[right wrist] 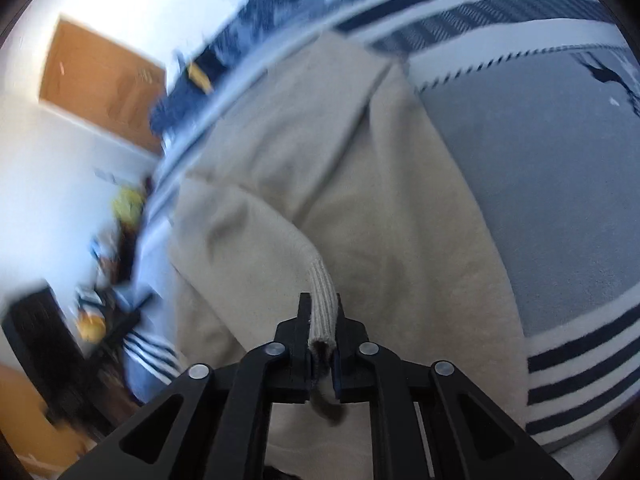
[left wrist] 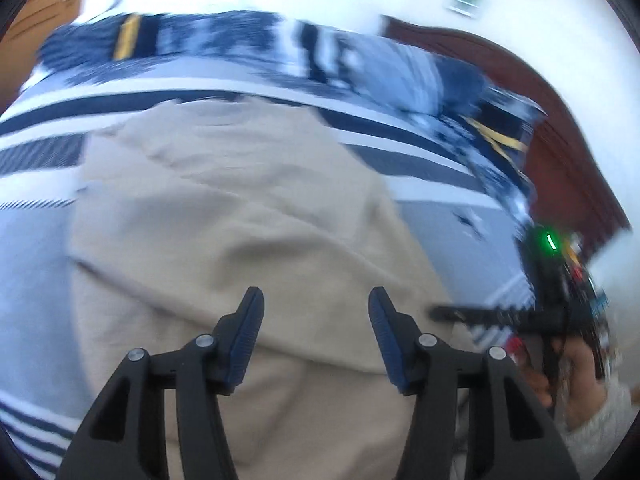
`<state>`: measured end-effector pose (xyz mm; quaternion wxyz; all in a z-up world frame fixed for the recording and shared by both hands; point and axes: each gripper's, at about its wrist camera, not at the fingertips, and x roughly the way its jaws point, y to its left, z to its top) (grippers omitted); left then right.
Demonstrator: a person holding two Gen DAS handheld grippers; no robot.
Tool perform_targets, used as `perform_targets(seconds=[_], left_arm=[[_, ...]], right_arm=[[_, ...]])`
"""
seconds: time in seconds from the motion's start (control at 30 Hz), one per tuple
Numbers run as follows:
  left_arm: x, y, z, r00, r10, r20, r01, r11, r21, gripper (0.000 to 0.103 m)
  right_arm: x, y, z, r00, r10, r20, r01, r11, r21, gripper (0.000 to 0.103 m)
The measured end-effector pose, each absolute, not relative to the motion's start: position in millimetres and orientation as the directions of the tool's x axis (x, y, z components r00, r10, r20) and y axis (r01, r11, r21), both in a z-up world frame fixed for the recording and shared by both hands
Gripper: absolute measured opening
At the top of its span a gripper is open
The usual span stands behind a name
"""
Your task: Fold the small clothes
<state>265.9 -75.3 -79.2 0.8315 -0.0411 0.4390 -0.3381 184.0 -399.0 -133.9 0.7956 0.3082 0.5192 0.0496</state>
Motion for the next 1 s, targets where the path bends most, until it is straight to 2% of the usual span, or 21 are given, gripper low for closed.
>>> perform_targets(seconds=[0.03, 0.1, 0.13, 0.17, 0.23, 0.3, 0.37, 0.4, 0.5, 0.57, 0.63, 0.77, 0.9, 1.0], left_arm=[[280, -57, -79, 0.415, -0.574, -0.706, 0.459, 0.802, -0.382, 0.053], [300, -19, -80, 0.456, -0.555, -0.696, 0.344, 0.831, -0.437, 0.055], [308, -1, -84, 0.474, -0.541, -0.695, 0.284, 0.841, -0.461, 0.057], [321, 23, -90, 0.498, -0.515, -0.697, 0.197, 0.85, -0.488, 0.057], [346, 55, -103, 0.514, -0.465, -0.72, 0.061, 0.858, -0.51, 0.057], [376, 85, -124, 0.496, -0.431, -0.754, -0.091, 0.838, -0.539, 0.056], [406, 101, -144, 0.45, -0.475, -0.756, -0.177, 0.783, -0.597, 0.055], [419, 105, -155, 0.423, -0.511, -0.748, -0.209, 0.748, -0.63, 0.052], [439, 101, -174, 0.379, -0.575, -0.724, -0.195, 0.716, -0.671, 0.042], [443, 96, -184, 0.377, -0.62, -0.688, -0.182, 0.679, -0.712, 0.041], [453, 84, -190, 0.346, -0.648, -0.678, -0.191, 0.659, -0.727, 0.036], [464, 68, -195, 0.32, -0.637, -0.701, -0.142, 0.699, -0.701, 0.033], [467, 70, -198, 0.332, -0.658, -0.675, -0.144, 0.672, -0.726, 0.031], [467, 70, -196, 0.334, -0.656, -0.677, -0.137, 0.676, -0.724, 0.012]], right_arm=[[187, -400, -141, 0.404, 0.337, -0.85, 0.281, 0.839, 0.467, 0.021], [185, -402, -131, 0.426, 0.29, -0.857, 0.314, 0.841, 0.44, 0.022], [182, -404, -122, 0.462, 0.289, -0.838, 0.307, 0.835, 0.457, 0.034], [182, -402, -106, 0.503, 0.287, -0.815, 0.286, 0.835, 0.471, 0.052], [193, -391, -74, 0.562, 0.328, -0.759, 0.197, 0.839, 0.508, 0.063], [228, -371, -49, 0.562, 0.414, -0.717, 0.092, 0.829, 0.551, 0.063], [275, -340, -31, 0.539, 0.507, -0.673, -0.003, 0.8, 0.6, 0.063], [302, -327, -28, 0.523, 0.538, -0.661, -0.033, 0.788, 0.615, 0.063], [379, -277, -32, 0.433, 0.613, -0.661, -0.128, 0.768, 0.628, 0.063], [434, -232, -42, 0.36, 0.617, -0.7, -0.181, 0.782, 0.596, 0.063], [465, -202, -58, 0.309, 0.627, -0.715, -0.203, 0.778, 0.594, 0.063], [533, -150, -93, 0.236, 0.607, -0.759, -0.238, 0.793, 0.56, 0.063], [592, -103, -135, 0.193, 0.537, -0.821, -0.237, 0.838, 0.492, 0.063], [622, -81, -169, 0.139, 0.521, -0.842, -0.236, 0.843, 0.483, 0.053]])
